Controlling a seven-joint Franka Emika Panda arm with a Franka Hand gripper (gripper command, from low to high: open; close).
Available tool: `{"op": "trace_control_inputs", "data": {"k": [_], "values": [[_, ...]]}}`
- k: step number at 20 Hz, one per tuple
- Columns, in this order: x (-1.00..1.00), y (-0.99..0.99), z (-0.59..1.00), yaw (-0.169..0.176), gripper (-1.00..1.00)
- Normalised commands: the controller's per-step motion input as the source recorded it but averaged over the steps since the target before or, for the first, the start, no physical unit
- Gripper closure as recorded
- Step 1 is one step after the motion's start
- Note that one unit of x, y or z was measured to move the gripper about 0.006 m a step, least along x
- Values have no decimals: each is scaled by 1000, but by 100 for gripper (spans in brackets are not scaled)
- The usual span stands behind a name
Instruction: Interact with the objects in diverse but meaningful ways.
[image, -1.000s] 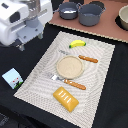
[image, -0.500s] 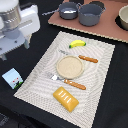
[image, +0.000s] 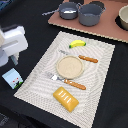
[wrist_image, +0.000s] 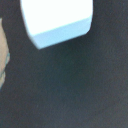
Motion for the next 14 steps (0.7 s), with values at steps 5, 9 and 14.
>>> {"op": "trace_control_inputs", "data": {"k": [5,9,14], "values": [[401,0,0,0,-100],[369,0,41,0,-100],[195,-42,19,2,-100]]}}
